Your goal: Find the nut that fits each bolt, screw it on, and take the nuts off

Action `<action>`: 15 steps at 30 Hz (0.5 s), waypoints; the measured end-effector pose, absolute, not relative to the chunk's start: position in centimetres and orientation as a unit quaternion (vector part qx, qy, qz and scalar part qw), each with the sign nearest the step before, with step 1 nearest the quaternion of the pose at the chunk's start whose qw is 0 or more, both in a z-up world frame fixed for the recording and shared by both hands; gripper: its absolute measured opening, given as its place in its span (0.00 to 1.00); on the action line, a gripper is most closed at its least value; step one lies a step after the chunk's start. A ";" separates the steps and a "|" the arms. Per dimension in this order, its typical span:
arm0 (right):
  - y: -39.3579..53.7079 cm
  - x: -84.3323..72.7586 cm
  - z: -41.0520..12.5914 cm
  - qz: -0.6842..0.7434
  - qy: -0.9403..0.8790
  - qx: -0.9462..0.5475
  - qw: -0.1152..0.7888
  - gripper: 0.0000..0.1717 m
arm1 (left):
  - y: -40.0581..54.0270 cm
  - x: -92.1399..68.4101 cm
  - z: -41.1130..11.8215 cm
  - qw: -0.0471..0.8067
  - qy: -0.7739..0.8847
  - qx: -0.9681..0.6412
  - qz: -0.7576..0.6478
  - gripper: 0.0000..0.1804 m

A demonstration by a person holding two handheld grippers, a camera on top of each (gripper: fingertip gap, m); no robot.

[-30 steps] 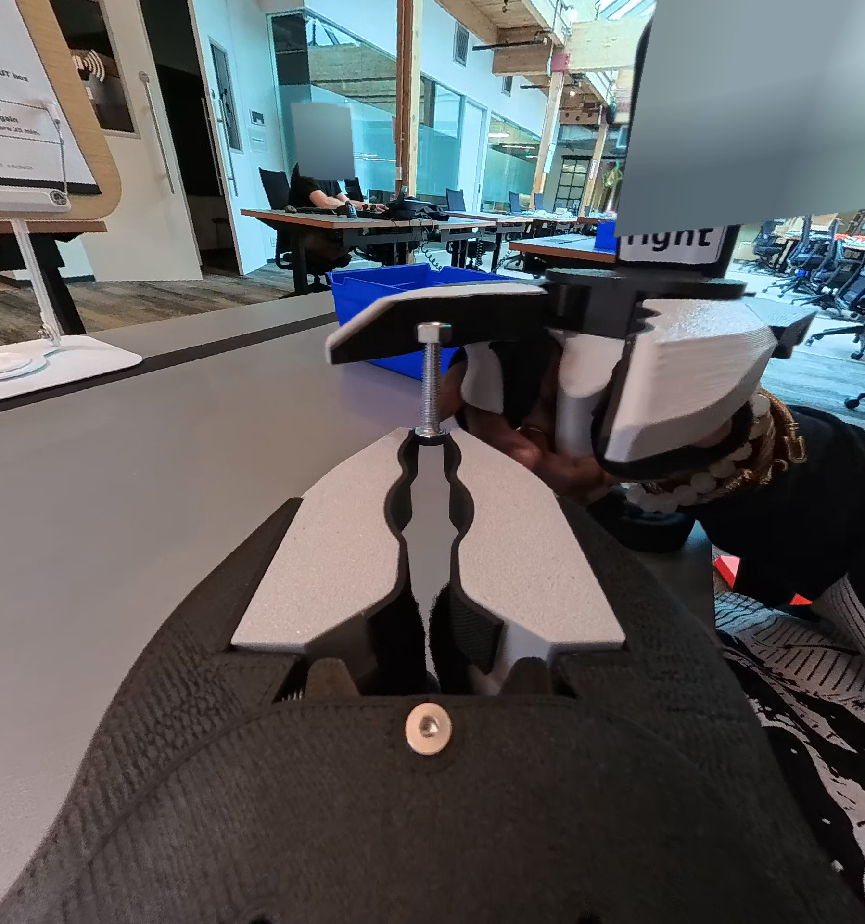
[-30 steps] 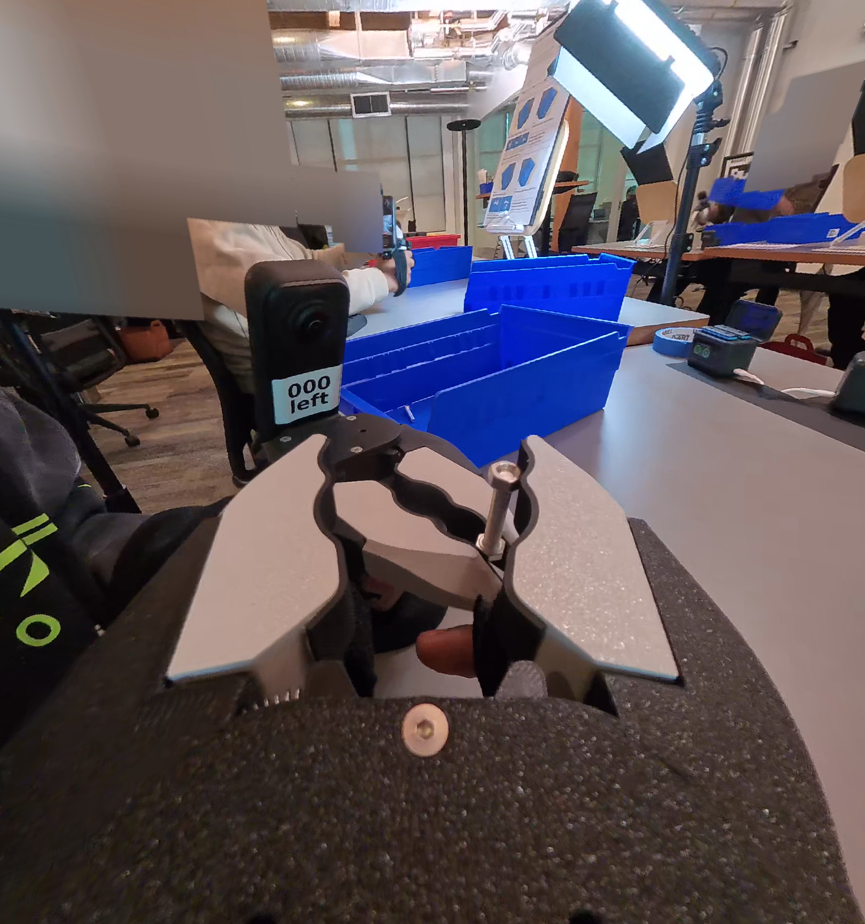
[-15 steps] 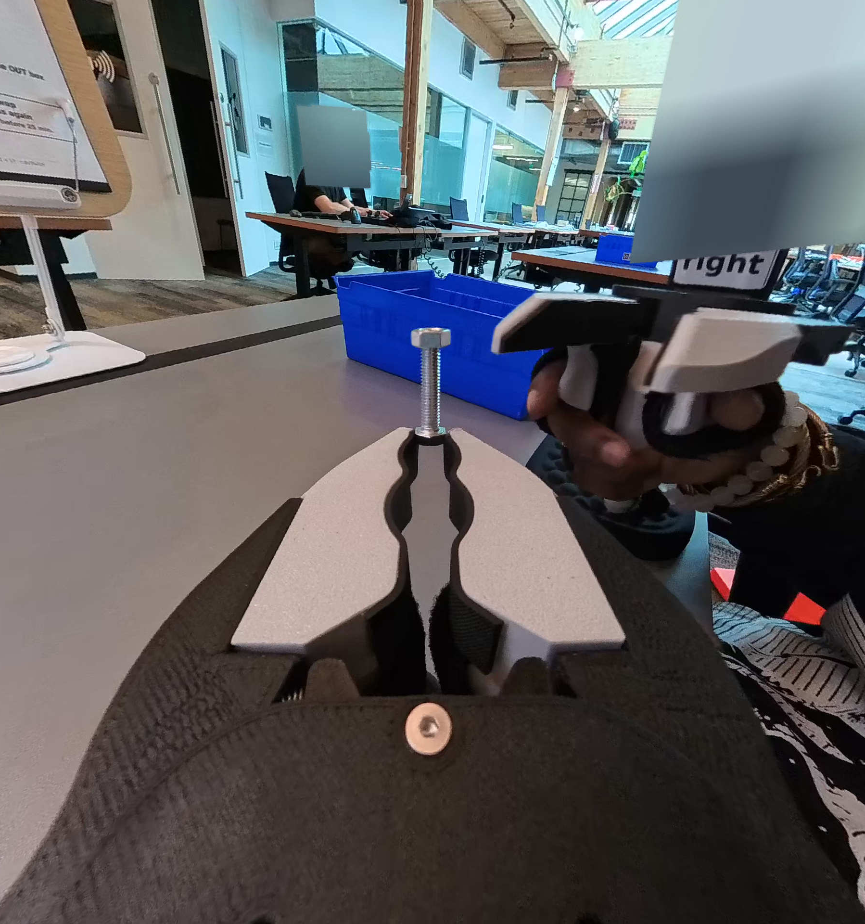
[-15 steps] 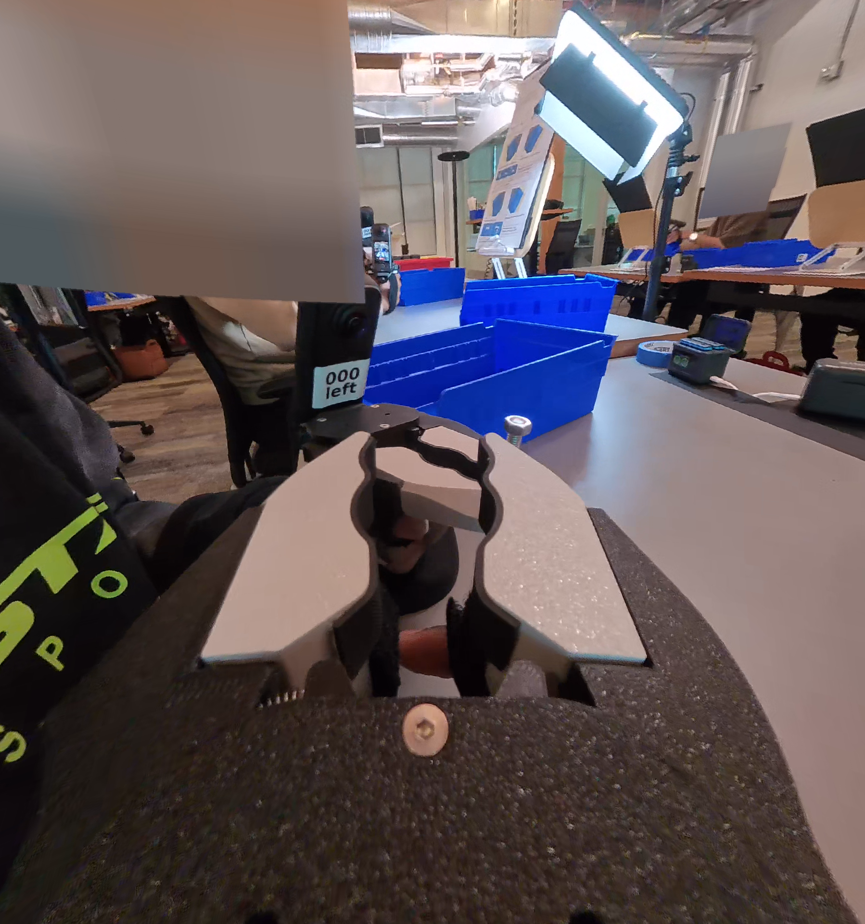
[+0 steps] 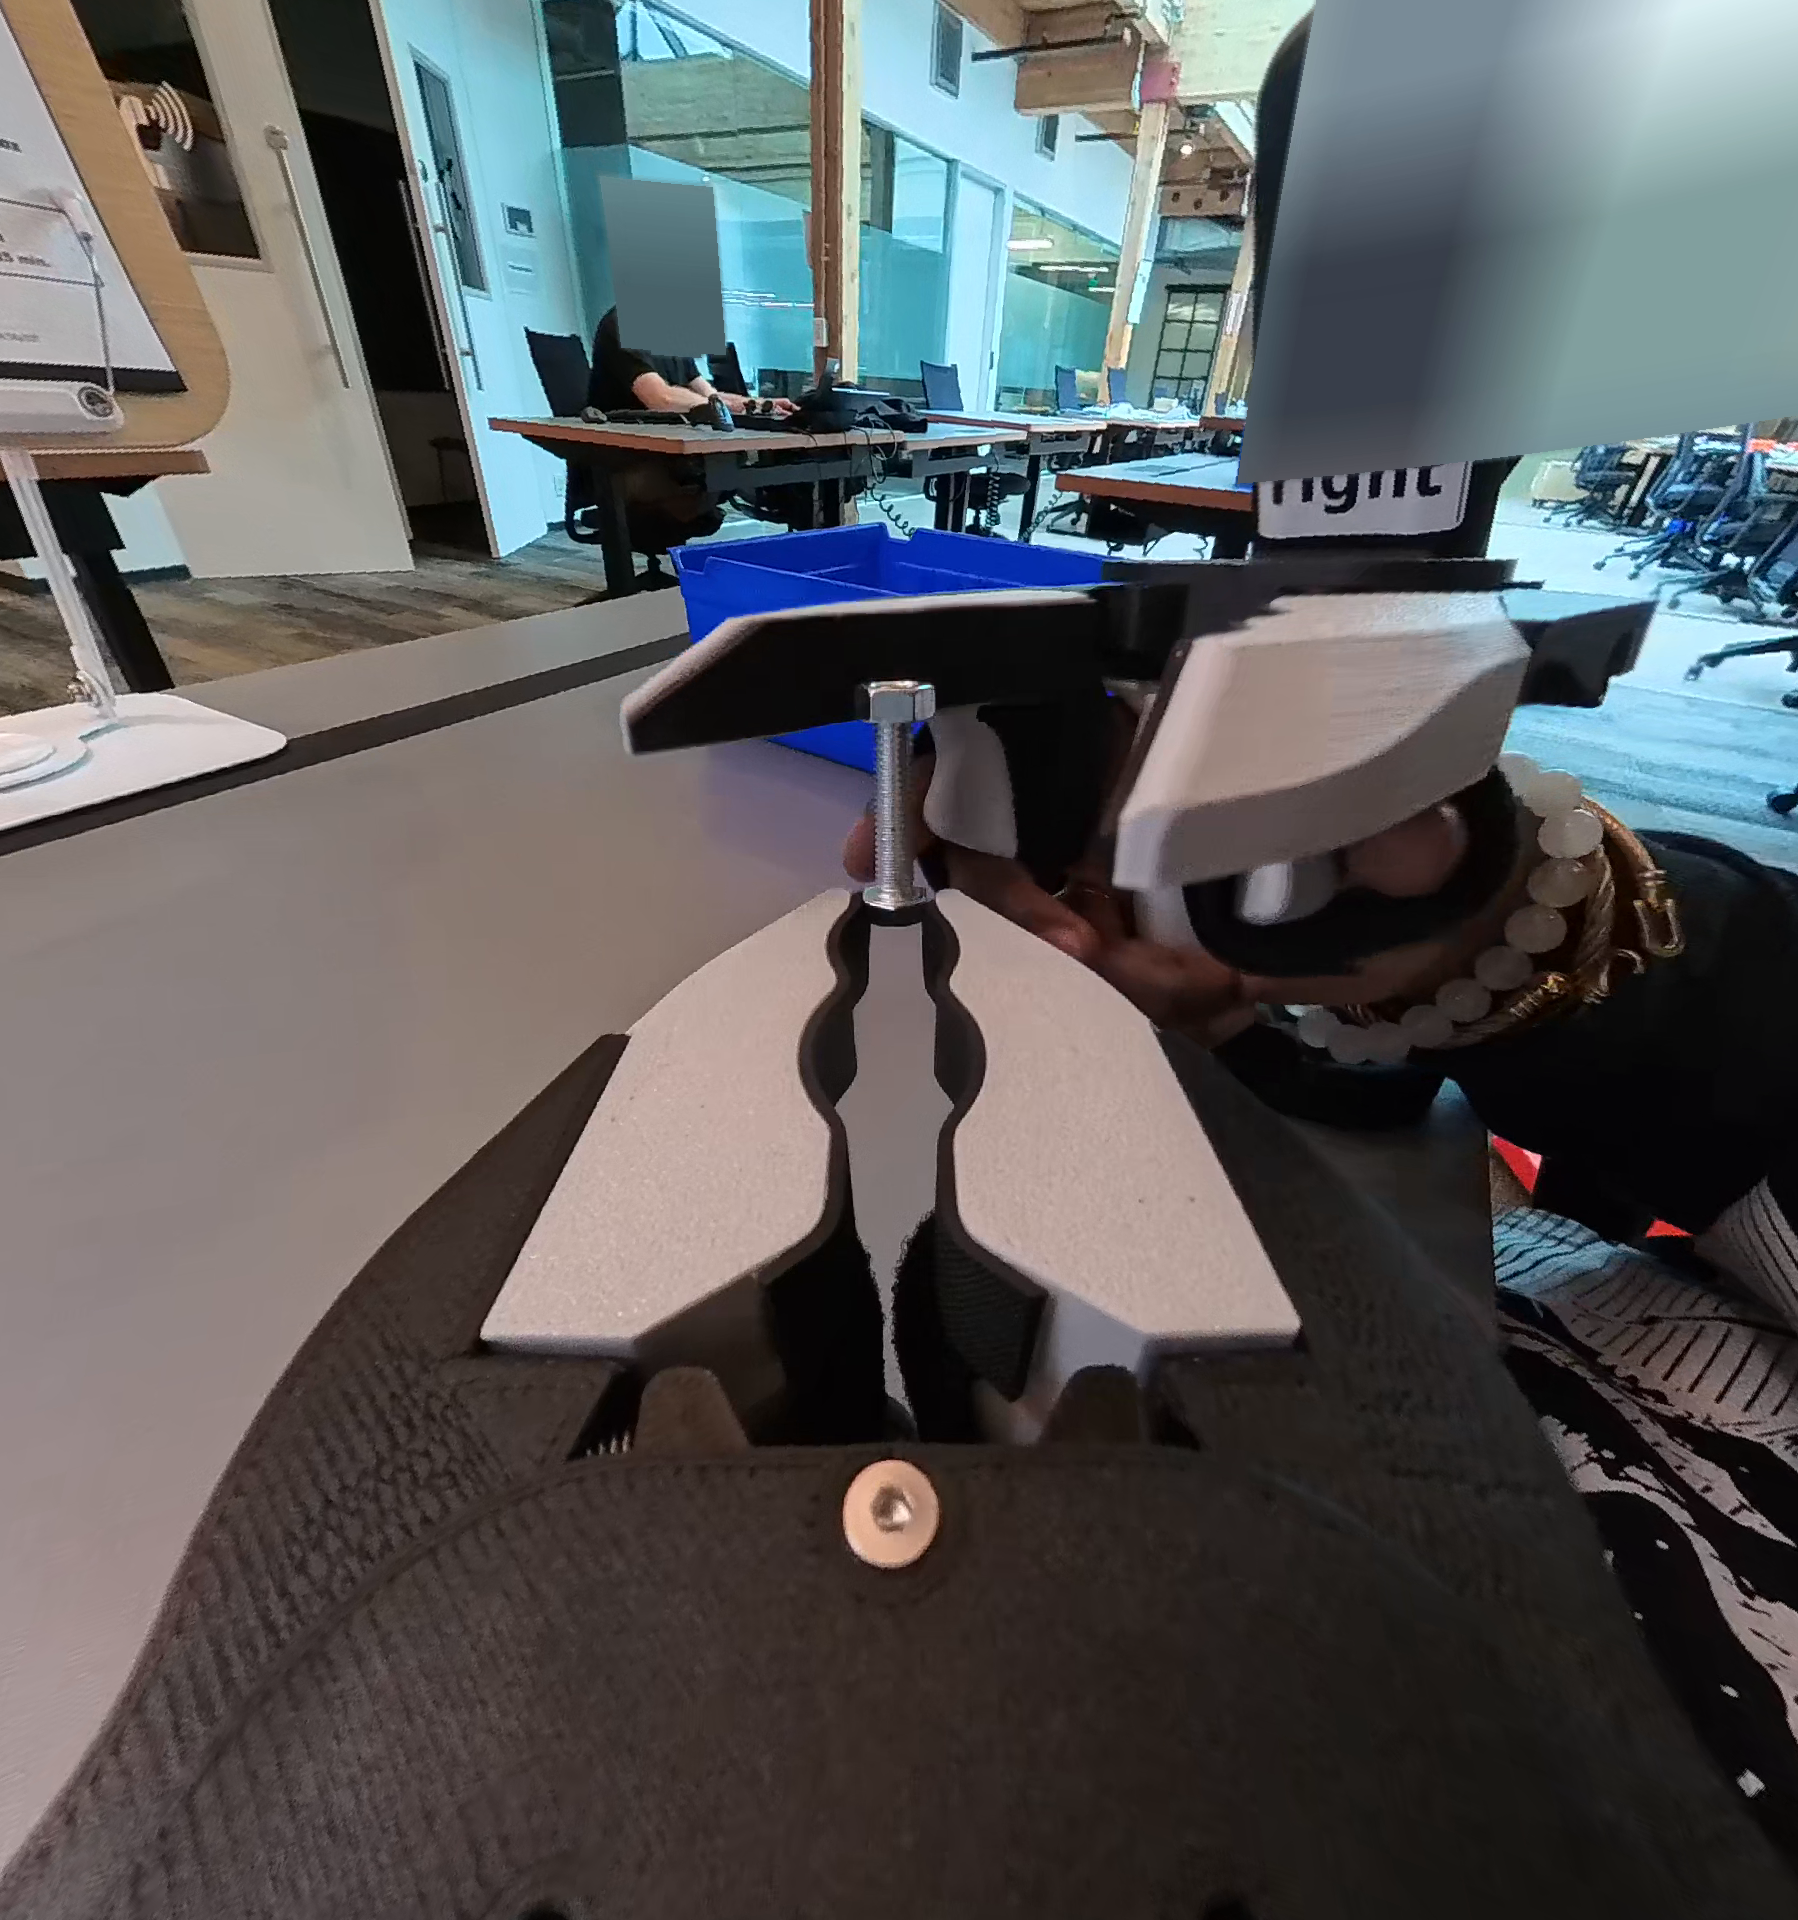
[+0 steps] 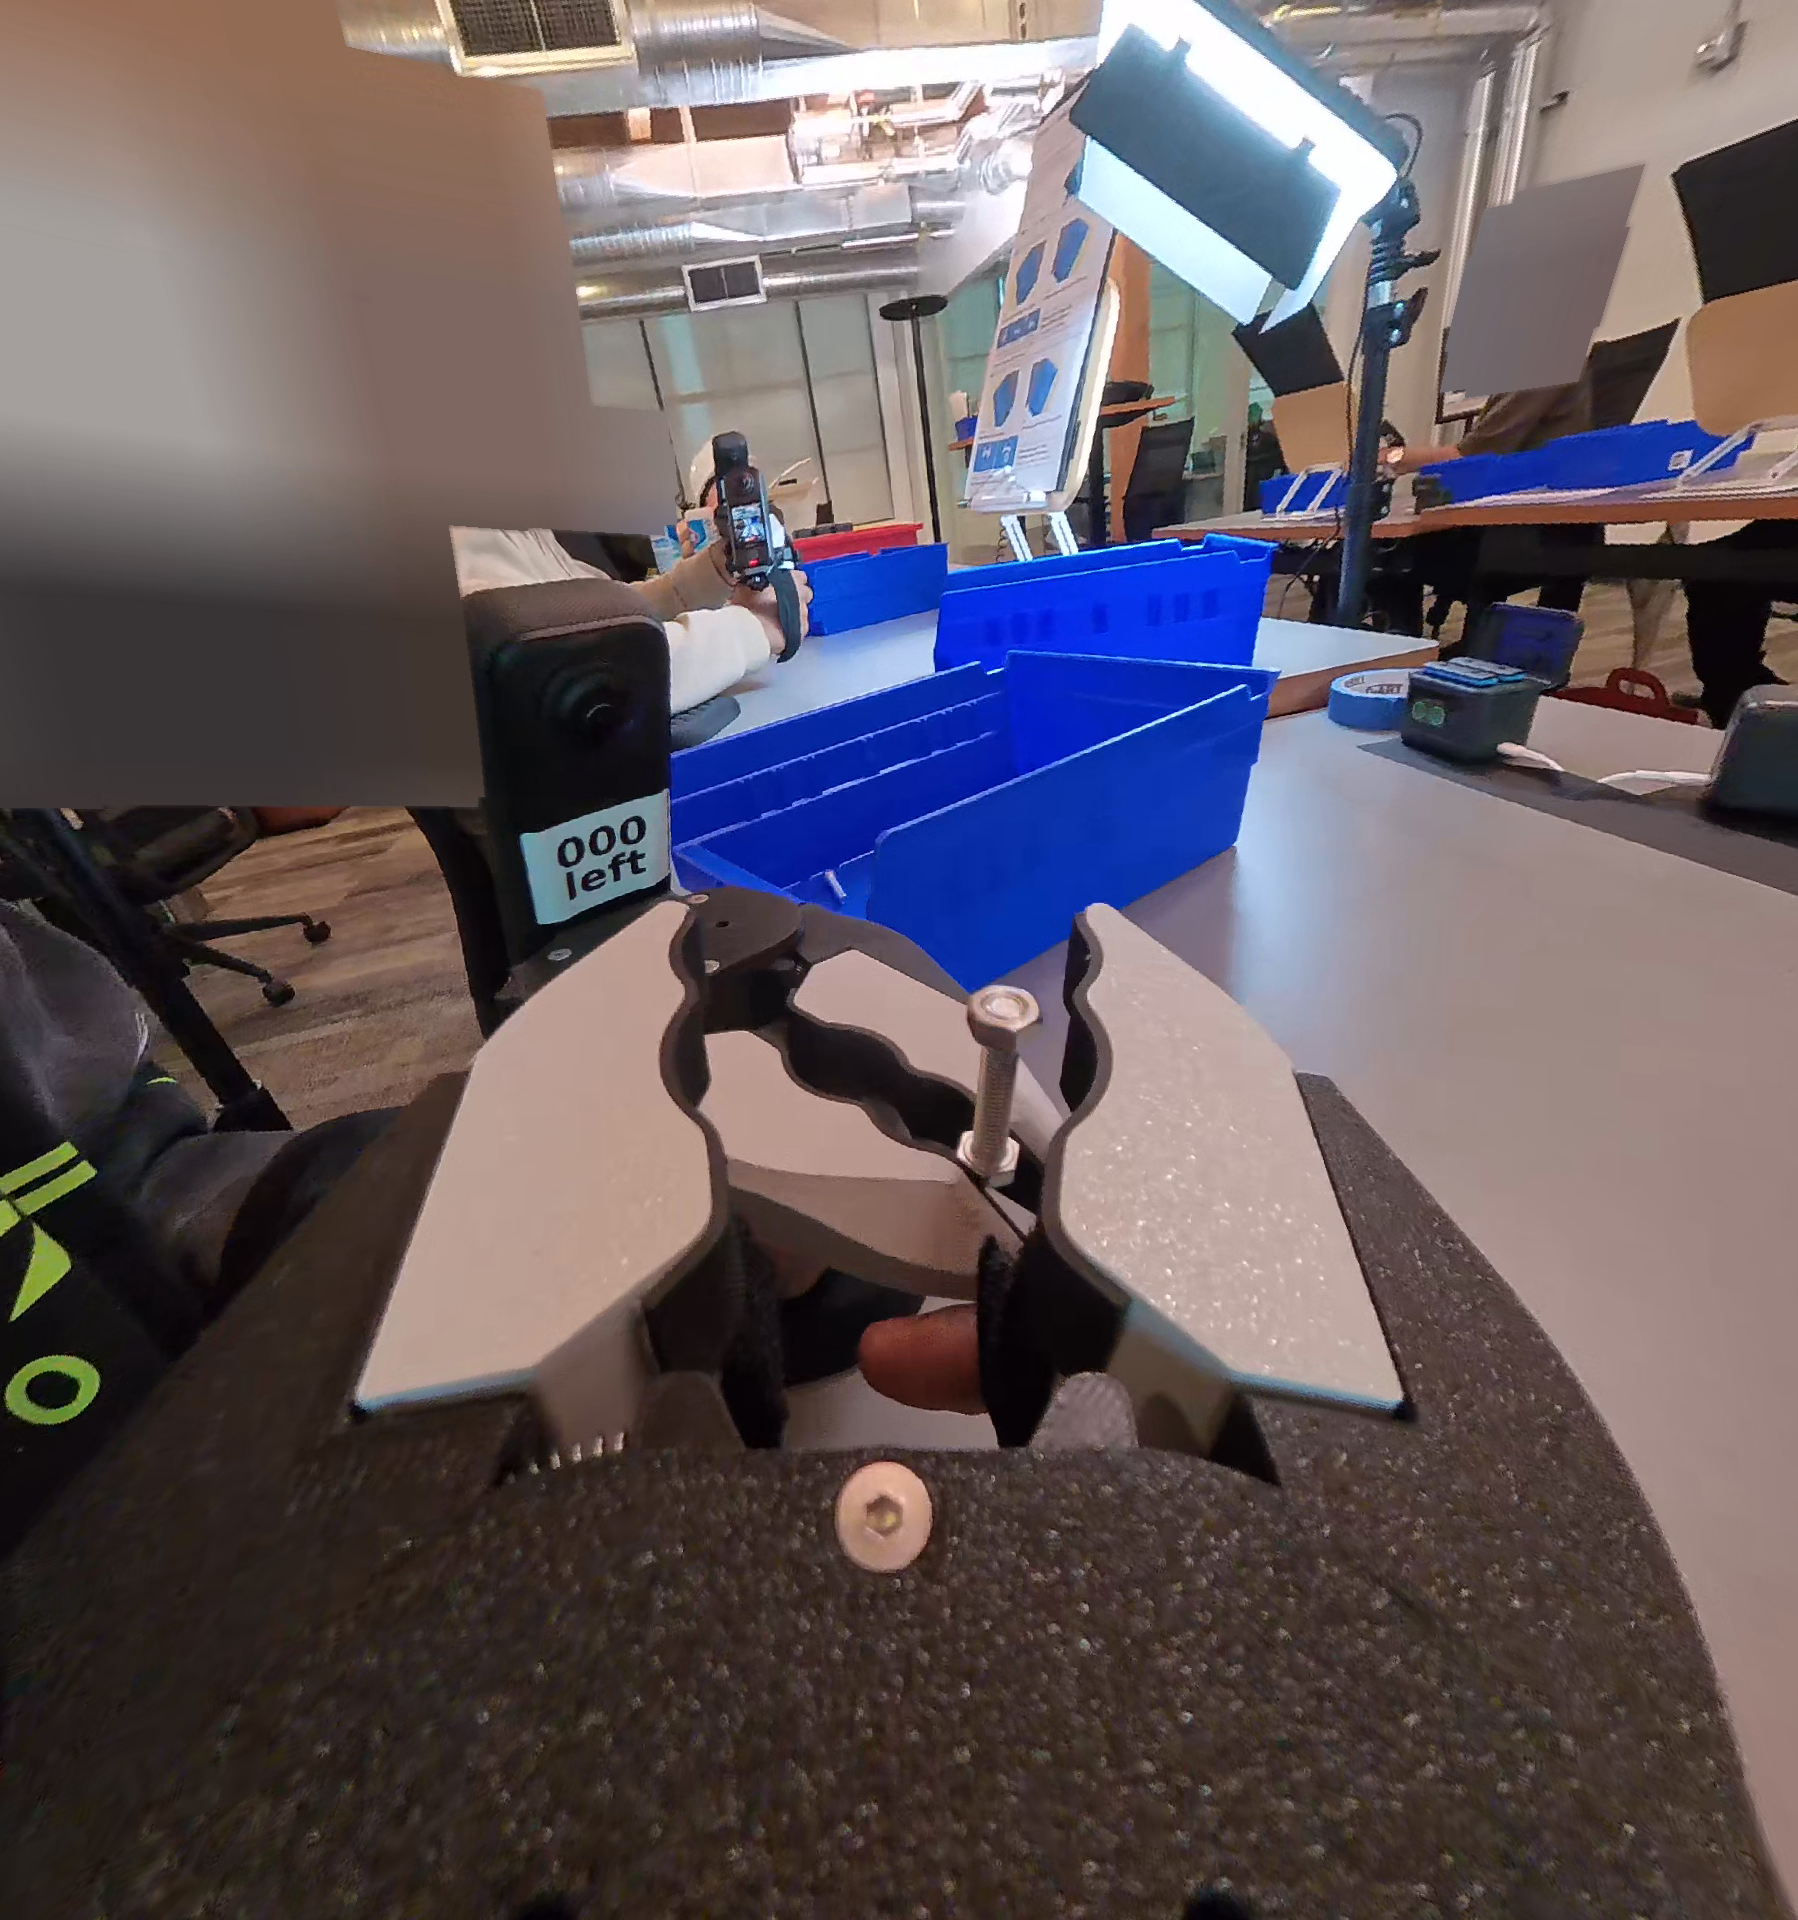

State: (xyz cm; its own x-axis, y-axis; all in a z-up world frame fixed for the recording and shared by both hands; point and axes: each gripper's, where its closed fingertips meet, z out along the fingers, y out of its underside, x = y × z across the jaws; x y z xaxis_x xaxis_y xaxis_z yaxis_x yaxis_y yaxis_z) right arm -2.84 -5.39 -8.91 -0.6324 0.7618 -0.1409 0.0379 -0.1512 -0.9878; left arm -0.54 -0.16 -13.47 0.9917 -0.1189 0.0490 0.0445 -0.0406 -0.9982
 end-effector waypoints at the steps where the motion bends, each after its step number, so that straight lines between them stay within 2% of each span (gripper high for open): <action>1: -5.5 -2.8 -9.0 0.679 -0.597 -0.335 0.265 0.39 | -0.1 -0.5 -13.5 0.691 0.026 -0.720 -0.058 0.05; 12: -4.4 -0.9 -9.0 0.671 -0.590 -0.345 0.289 0.35 | -0.3 -1.1 -13.2 0.700 0.007 -0.711 -0.067 0.05; 14: -4.1 -0.4 -9.0 0.668 -0.590 -0.345 0.295 0.32 | -0.3 -1.1 -13.2 0.701 0.006 -0.710 -0.067 0.05; 15: -4.1 0.0 -9.0 0.669 -0.592 -0.339 0.296 0.27 | -0.4 -1.1 -13.2 0.701 0.006 -0.710 -0.068 0.05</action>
